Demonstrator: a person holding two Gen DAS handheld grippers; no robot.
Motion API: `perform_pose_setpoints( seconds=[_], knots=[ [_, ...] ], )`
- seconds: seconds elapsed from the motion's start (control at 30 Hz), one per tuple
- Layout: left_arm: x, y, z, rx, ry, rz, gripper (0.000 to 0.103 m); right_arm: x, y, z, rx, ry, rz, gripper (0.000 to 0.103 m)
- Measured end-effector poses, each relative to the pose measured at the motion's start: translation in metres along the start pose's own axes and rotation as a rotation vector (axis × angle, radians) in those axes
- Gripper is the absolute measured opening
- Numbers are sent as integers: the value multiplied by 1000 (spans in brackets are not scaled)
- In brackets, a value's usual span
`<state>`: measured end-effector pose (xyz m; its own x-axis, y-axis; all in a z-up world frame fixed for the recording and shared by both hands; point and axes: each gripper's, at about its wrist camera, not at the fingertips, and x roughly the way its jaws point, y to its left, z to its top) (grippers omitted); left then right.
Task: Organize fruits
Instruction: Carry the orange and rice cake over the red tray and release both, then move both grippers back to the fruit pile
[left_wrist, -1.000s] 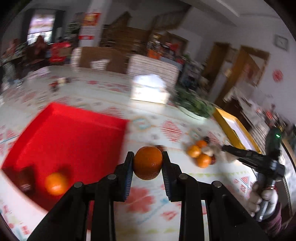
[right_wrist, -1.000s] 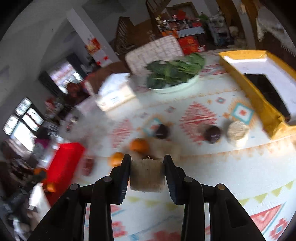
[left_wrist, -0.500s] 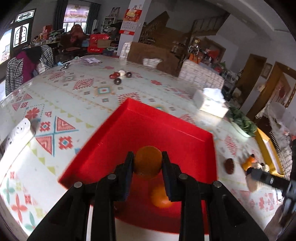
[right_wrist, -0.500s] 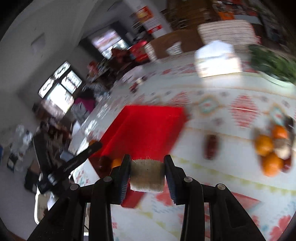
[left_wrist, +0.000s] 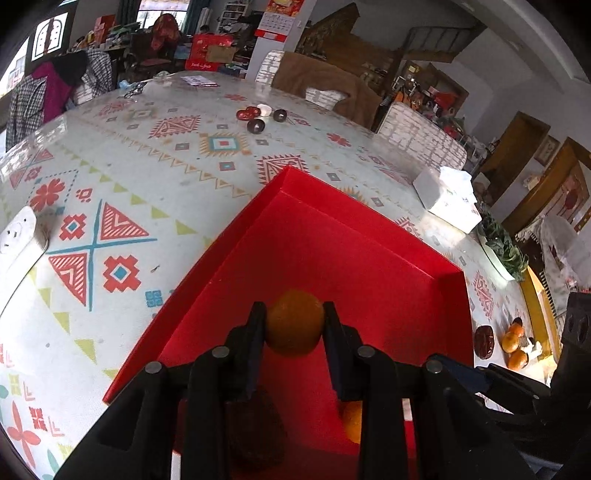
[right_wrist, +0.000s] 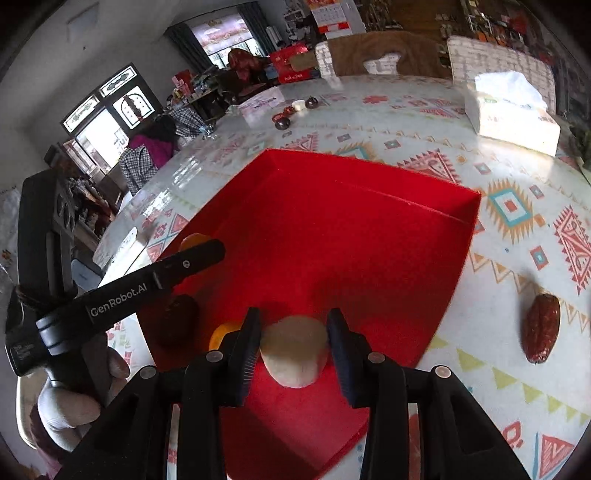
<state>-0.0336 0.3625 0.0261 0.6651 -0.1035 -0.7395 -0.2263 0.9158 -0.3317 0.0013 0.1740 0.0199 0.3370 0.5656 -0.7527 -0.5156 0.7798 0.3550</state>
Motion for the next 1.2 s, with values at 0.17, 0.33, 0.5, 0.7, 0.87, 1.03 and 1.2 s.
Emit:
perform_pose_setpoints(
  seconds=[0.17,0.33,0.5,0.7,0.87,1.03,1.2],
  knots=[
    [-23,-2,0,-4,-57,17,43,-14,13,-2,-27,-46,-6,52],
    [-63,-20,-7,7,-143,30,65,-42,12,-8,-29,-104,-5,53],
    [-91,-54,-24,33,-180,-20,70,-85,-6,-25,-9,-189,-43,61],
    [-103,-103,-46,103,-182,-81,74,-151,-74,-56,86,-269,-141,68],
    [-94,-138,-63,146,-147,-116,74,-207,-157,-88,233,-292,-277,68],
    [-73,-165,-76,168,-84,-152,74,-233,-213,-106,338,-275,-339,67],
    [-61,-183,-84,205,-47,-146,74,-212,-225,-99,319,-225,-324,59]
  ],
)
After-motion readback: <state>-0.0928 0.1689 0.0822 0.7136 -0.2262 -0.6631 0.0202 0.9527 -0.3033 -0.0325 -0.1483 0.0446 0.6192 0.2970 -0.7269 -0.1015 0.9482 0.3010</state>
